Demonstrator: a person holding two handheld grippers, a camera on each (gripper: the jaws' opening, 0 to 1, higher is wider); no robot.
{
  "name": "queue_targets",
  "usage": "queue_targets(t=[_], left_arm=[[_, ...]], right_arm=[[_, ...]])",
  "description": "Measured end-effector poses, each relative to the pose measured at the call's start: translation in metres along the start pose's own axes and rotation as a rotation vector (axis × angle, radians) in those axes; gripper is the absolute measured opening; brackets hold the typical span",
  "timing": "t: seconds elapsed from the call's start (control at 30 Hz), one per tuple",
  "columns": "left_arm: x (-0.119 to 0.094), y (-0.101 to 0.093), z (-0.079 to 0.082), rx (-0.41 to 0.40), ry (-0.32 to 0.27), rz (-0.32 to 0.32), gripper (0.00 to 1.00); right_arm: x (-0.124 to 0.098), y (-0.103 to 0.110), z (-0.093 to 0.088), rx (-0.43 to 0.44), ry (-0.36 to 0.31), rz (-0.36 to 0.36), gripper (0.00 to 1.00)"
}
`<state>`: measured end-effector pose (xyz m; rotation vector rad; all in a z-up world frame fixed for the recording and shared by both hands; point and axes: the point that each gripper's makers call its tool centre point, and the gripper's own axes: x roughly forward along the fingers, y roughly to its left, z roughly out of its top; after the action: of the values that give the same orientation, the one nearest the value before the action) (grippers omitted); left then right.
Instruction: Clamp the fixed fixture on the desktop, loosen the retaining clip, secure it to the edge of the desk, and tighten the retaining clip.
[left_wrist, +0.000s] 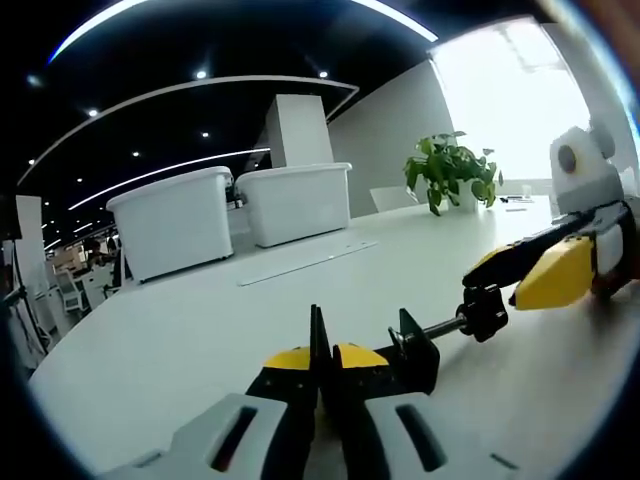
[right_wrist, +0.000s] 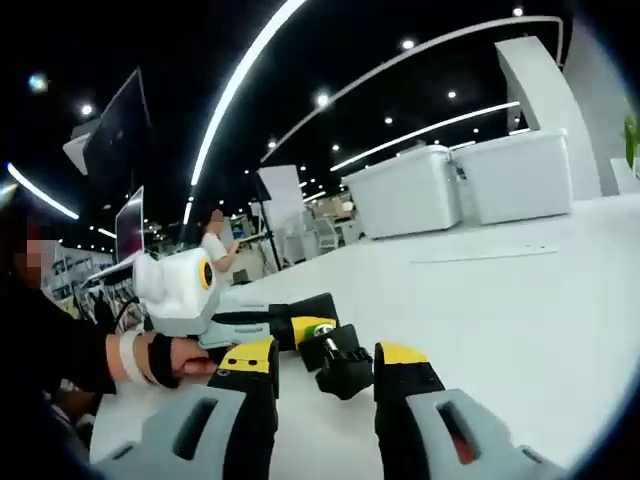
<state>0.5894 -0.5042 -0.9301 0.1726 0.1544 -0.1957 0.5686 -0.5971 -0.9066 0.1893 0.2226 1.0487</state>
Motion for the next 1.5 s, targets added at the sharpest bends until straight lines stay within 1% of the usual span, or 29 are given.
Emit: queue_targets(t=[0.07,0.13,0.17,0.2,0.27,0.3,0.33,0.37,0.47,0.5,0.57,0.6,0.63,0.67,0.77,0.8,0.83,0.93,0.97,1.07,1.13,1.23,1.27,1.3,1.33,1.4,1.43,1.47,1.5], left_arm=[[0.000,0.000,0.000,-0.001,0.000,0.000,0.06],[-0.001,0.000,0.000,-0.002,0.000,-0.002,0.06],[0.000,0.000,0.001,-0.002,0.000,-0.002,0.06],[0.000,0.000,0.001,-0.002,0.000,-0.002,0.06],[0.000,0.000,0.001,-0.003,0.000,-0.001,0.06],[0.000,0.000,0.001,-0.004,0.000,0.000,0.06],[0.000,0.000,0.001,-0.005,0.000,0.001,0.06],[0.000,0.000,0.000,-0.007,0.002,0.000,0.06],[0.001,0.002,0.000,-0.009,0.002,-0.001,0.06],[0.001,0.002,-0.001,-0.010,0.002,-0.002,0.06],[0.001,0.002,-0.001,-0.010,0.001,-0.006,0.06],[0.001,0.002,-0.001,-0.008,0.001,-0.007,0.06],[0.001,0.001,-0.001,-0.009,0.001,-0.010,0.06],[0.002,0.001,-0.001,-0.008,0.000,-0.012,0.06],[0.003,0.003,-0.001,-0.010,0.001,-0.007,0.06],[0.003,0.005,-0.001,-0.012,0.001,-0.007,0.06],[0.003,0.005,-0.002,-0.013,0.001,-0.007,0.06],[0.006,0.004,0.001,-0.017,0.001,-0.014,0.06],[0.006,0.003,0.002,-0.017,0.001,-0.015,0.06],[0.007,0.003,0.003,-0.017,0.000,-0.018,0.06],[0.008,0.001,0.004,-0.016,0.000,-0.023,0.06],[0.010,0.001,0.004,-0.016,-0.001,-0.028,0.06],[0.011,0.002,0.004,-0.017,0.000,-0.026,0.06],[0.011,0.002,0.003,-0.018,-0.001,-0.027,0.06],[0.010,0.001,0.003,-0.016,-0.001,-0.027,0.06],[0.011,0.001,0.001,-0.011,-0.002,-0.028,0.06],[0.010,0.001,0.000,-0.009,-0.002,-0.027,0.06],[0.010,0.002,0.000,-0.011,-0.002,-0.029,0.06],[0.010,0.002,-0.001,-0.012,-0.002,-0.030,0.06]], right_arm=[[0.002,-0.001,-0.005,0.028,0.013,0.002,0.36],[0.004,-0.001,-0.017,0.090,0.067,-0.002,0.37],[0.006,-0.002,-0.015,0.118,0.055,-0.003,0.36],[0.007,-0.001,-0.010,0.170,0.024,0.008,0.33],[0.009,-0.010,-0.013,0.328,0.035,-0.027,0.28],[0.010,-0.012,-0.014,0.347,0.043,-0.038,0.23],[0.011,-0.018,-0.016,0.338,0.051,-0.058,0.21],[0.011,-0.015,-0.014,0.307,0.044,-0.043,0.21],[0.012,-0.013,-0.017,0.204,0.054,-0.053,0.22],[0.013,-0.012,-0.022,0.201,0.079,-0.058,0.24],[0.014,-0.008,-0.029,0.237,0.122,-0.059,0.25],[0.014,-0.010,-0.025,0.230,0.106,-0.071,0.24],[0.012,-0.012,-0.024,0.260,0.101,-0.101,0.24],[0.012,-0.011,-0.024,0.271,0.100,-0.094,0.23],[0.013,-0.010,-0.026,0.242,0.108,-0.094,0.22],[0.013,-0.011,-0.025,0.146,0.112,-0.106,0.22],[0.014,-0.010,-0.025,0.078,0.117,-0.108,0.22],[0.013,-0.002,-0.018,-0.346,0.085,-0.122,0.21],[0.013,0.000,-0.017,-0.468,0.075,-0.121,0.21],[0.014,0.009,-0.016,-0.609,0.071,-0.115,0.21],[0.013,0.008,-0.014,-0.732,0.070,-0.143,0.22],[0.012,0.012,-0.013,-1.000,0.068,-0.187,0.22],[0.014,0.013,-0.013,-1.027,0.058,-0.184,0.22],[0.016,0.012,-0.013,-0.988,0.061,-0.188,0.23],[0.014,0.010,-0.011,-0.976,0.063,-0.191,0.23],[0.019,0.002,-0.015,-0.921,0.069,-0.144,0.24],[0.019,-0.001,-0.016,-0.865,0.092,-0.135,0.24],[0.013,-0.001,-0.018,-0.753,0.121,-0.126,0.25],[0.012,-0.001,-0.017,-0.636,0.119,-0.115,0.29]])
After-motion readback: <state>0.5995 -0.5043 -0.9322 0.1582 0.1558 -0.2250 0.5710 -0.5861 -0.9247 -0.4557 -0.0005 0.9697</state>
